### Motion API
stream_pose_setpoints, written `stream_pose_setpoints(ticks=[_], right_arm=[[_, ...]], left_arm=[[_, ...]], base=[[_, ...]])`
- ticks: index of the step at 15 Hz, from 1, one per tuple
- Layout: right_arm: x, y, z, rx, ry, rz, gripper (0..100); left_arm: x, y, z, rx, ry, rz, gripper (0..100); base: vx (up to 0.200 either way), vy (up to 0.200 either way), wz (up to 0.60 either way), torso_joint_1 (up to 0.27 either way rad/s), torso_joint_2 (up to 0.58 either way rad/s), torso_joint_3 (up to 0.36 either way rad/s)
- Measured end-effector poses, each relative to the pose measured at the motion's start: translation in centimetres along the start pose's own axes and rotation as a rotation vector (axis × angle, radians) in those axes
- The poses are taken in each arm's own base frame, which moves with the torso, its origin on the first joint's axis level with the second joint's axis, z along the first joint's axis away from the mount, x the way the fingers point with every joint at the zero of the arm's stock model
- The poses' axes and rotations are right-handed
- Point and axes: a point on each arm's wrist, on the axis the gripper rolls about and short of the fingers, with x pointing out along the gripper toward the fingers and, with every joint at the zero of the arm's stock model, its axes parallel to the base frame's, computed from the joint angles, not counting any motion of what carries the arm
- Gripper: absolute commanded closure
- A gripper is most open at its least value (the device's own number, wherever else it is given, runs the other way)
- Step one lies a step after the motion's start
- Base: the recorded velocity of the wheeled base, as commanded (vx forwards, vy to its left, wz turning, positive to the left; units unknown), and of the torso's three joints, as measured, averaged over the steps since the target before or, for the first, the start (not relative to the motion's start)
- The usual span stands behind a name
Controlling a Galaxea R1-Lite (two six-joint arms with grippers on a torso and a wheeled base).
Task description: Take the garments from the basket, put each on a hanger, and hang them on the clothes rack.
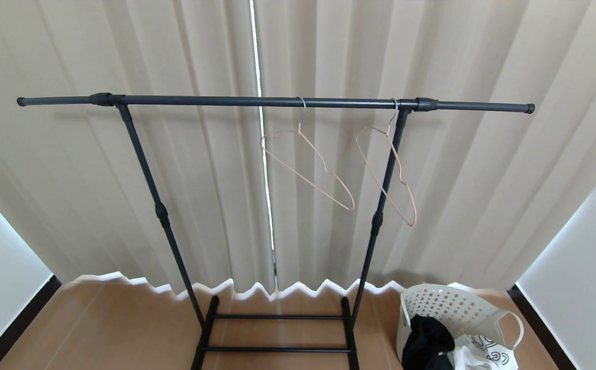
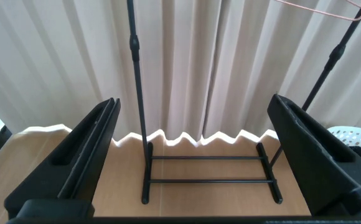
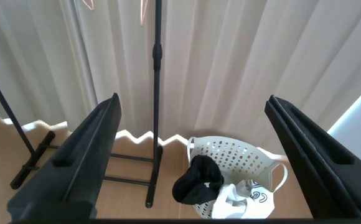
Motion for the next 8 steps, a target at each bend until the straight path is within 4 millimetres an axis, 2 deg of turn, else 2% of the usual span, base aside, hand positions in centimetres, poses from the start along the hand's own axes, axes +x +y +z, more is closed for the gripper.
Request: stream_pose_setpoints(ticks=[8], right_arm=[[0.00, 0.00, 0.01, 0.001, -0.001, -0.001, 0]], left_arm=[[0.00, 0.00, 0.00, -0.002, 0.000, 0.002, 0]], base=[[0.000, 0.000, 0.00, -0.179, 0.41, 0.231]])
